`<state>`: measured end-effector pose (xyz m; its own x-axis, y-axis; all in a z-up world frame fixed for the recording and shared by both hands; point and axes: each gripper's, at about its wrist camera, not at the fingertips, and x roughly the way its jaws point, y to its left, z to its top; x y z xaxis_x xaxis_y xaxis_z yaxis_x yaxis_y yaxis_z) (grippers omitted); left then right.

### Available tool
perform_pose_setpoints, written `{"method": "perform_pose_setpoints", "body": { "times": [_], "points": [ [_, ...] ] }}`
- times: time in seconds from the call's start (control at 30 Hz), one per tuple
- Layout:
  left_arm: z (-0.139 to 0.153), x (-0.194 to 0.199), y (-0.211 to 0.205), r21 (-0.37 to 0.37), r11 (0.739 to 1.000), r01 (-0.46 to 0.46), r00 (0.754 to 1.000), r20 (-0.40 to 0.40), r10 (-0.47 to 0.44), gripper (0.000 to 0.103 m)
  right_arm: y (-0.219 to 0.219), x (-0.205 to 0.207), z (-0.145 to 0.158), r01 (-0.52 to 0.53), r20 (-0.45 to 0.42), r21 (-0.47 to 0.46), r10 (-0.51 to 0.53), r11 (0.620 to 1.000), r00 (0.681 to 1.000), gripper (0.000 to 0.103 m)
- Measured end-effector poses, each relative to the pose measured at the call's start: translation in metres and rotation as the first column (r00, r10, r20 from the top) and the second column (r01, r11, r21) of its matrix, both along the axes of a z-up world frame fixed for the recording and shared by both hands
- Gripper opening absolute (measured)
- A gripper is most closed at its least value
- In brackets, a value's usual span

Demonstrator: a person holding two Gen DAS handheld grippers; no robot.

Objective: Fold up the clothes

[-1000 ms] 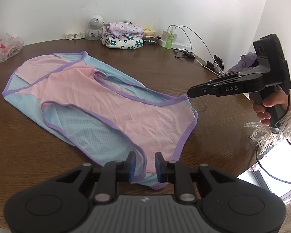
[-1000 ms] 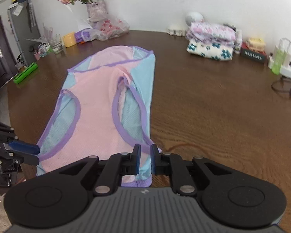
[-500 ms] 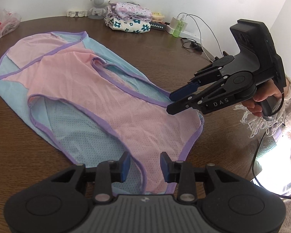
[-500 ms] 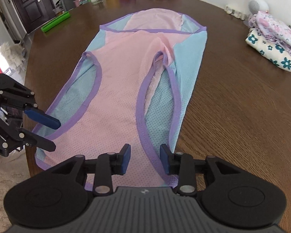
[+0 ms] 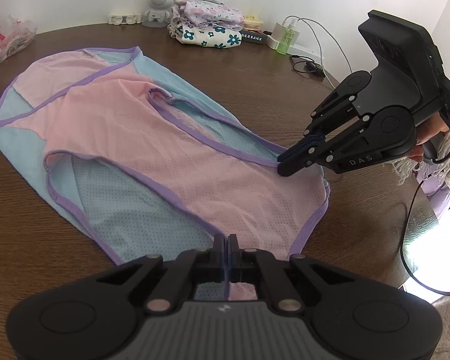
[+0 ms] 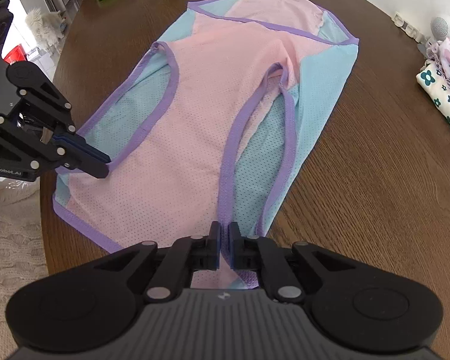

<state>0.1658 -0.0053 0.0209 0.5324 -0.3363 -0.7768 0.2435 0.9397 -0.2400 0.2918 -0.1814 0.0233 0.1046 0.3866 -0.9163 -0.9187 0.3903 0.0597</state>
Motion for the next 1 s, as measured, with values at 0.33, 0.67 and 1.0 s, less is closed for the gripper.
{"method": "perform_pose_setpoints", "body": {
  "times": [0.33, 0.67, 1.0],
  "points": [
    [0.013, -0.042, -0.042, 0.133, 0.978, 0.163, 0.983, 0.063, -0.173, 0.000, -0.046, -0.047, 0.023, -0.052, 0.021, 0.065, 0.051, 0.997, 0.999, 0.004],
    [-0.006, -0.048, -0.053, 0.166, 0.960, 0.225, 0.971, 0.044, -0.235, 0.001, -0.048, -0.052, 0.006, -0.009, 0.015, 0.035, 0.008, 0.999, 1.000, 0.004],
    [-0.007, -0.050, -0.042, 0.111, 0.965, 0.240, 0.970, 0.025, -0.244, 0.013, -0.051, -0.046, 0.005, 0.087, -0.025, 0.045, -0.086, 0.995, 0.996, 0.008]
  ]
}}
